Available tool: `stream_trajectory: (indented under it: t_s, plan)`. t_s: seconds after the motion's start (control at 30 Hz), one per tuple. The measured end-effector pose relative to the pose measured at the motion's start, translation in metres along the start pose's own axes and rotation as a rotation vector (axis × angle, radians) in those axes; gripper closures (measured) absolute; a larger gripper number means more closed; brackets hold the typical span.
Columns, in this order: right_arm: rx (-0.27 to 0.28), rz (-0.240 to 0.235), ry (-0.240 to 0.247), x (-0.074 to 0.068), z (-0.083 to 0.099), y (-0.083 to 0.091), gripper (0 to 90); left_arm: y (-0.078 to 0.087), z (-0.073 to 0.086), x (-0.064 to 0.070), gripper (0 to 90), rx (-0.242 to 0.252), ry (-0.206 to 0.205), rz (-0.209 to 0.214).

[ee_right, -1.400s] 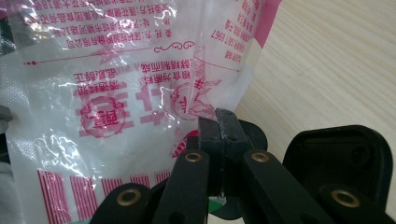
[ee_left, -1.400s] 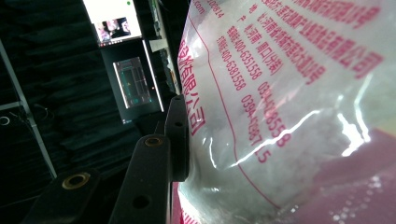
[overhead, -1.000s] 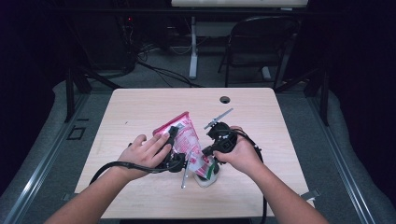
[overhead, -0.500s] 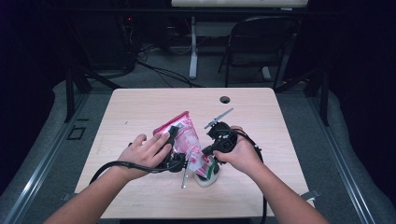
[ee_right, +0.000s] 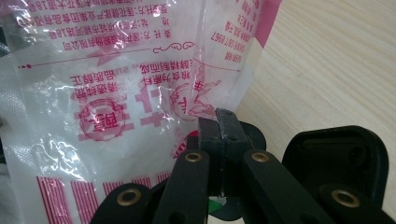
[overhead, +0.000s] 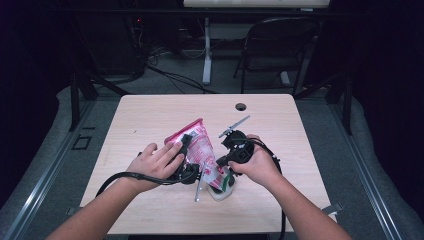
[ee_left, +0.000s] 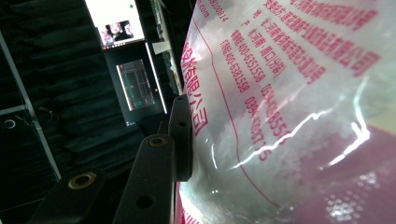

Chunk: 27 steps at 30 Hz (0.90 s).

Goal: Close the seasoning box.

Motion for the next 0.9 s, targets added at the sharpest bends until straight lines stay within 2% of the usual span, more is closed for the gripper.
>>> stream_trajectory:
  t_s: [0.2,0.37,0.47,0.9]
  plan:
    - [0.007,-0.004,-0.004,0.0003,0.0003,0.0006,90.0,0.0002,-0.0003,-0.0004,72.8,-0.003,0.007,0.012]
    - [0.004,0.0,-0.004,0.0007,0.001,0.0016,90.0,0.0005,-0.0013,-0.001,72.8,0.001,-0.002,0.005]
    - [0.003,-0.001,-0.003,0.0011,0.0014,0.0017,90.0,0.0005,-0.0016,-0.0005,72.9,0.003,0.007,0.004]
    - [0.004,0.0,-0.006,0.0023,0.0042,0.0017,90.0,0.0021,-0.0064,-0.0014,73.2,0.007,-0.016,-0.002]
Point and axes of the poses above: each handheld gripper's, and its own axes: y roughly backward along the jaws, z roughly out of its underside, x roughly to its right, the point moved 3 cm from there along -y, roughly forward along the jaws, and after that the axes turned 5 degrees about z, right-handed, at the moved point
